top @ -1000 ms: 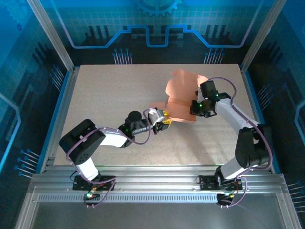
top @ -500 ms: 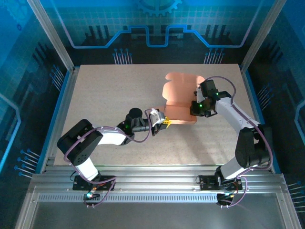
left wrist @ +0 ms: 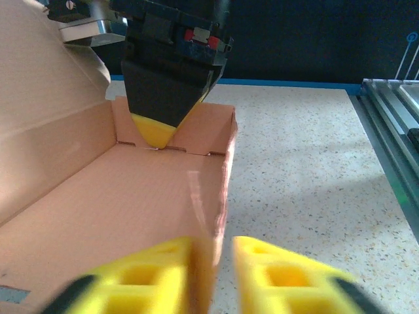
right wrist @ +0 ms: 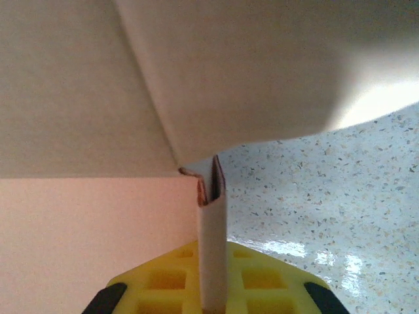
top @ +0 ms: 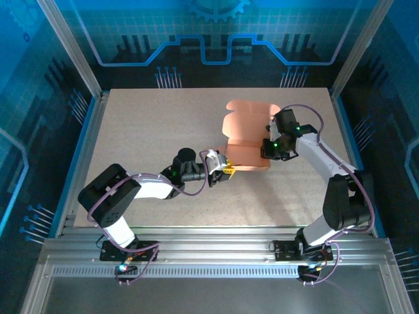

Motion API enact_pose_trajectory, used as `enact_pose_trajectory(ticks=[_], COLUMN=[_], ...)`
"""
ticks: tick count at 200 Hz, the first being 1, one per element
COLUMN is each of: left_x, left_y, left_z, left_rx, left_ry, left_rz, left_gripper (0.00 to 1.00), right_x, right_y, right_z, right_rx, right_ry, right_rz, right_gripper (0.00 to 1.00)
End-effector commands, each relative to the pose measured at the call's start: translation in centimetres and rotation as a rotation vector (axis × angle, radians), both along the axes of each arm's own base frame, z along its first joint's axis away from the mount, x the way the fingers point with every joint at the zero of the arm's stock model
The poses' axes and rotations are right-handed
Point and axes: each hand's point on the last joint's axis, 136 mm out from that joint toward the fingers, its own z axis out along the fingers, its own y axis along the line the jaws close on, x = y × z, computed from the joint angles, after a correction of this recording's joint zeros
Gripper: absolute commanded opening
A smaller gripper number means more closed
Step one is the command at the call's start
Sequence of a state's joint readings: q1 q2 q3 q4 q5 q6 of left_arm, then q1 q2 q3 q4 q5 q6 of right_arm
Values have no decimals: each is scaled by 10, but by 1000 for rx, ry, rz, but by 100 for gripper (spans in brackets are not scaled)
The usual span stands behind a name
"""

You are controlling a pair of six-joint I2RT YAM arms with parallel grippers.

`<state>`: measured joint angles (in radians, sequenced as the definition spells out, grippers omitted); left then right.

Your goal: Fold the paper box

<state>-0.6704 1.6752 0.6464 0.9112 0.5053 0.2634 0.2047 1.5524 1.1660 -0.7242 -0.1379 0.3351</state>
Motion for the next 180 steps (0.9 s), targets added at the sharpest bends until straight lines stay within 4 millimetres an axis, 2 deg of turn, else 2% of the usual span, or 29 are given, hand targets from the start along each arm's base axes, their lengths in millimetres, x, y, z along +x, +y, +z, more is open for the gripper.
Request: enact_pose_trajectory(ticks=[1,8,32,45,61,93,118,140,180], left_x=[1,2,6,9,11,15,40,59,66], left_y=[2,3,9,13,22,50,92,139,208], left_z=[10,10,5,3,4,16,16,-3,-25], left_rx=[-11,-9,5,6,-1,-53,-157,-234,-403], left_ry=[-11,-9,-2,7,8,57,262,591,855], left_rz=[17,29,70,96,134,250,509,744,984], left_gripper=[58,65,81,86,98,99,99,99,99], right_x=[5,6,10,12,12,16,20,22,22], right_y=[7,3,-4,-7,-15,-25,-31,-24,-17], right_z=[10,10,12,12,9,10,13,14,12], right_rx=[17,5,-22,-38,-83,-121,-126,-65,80], right_ry=[-17,-19,-41,-44,-43,-80,-116,-120,-82], right_rz=[-5,-25,-56,-60,-74,-123,-168,-157,-136], right_gripper=[0,0,0,0,0,0,0,0,0])
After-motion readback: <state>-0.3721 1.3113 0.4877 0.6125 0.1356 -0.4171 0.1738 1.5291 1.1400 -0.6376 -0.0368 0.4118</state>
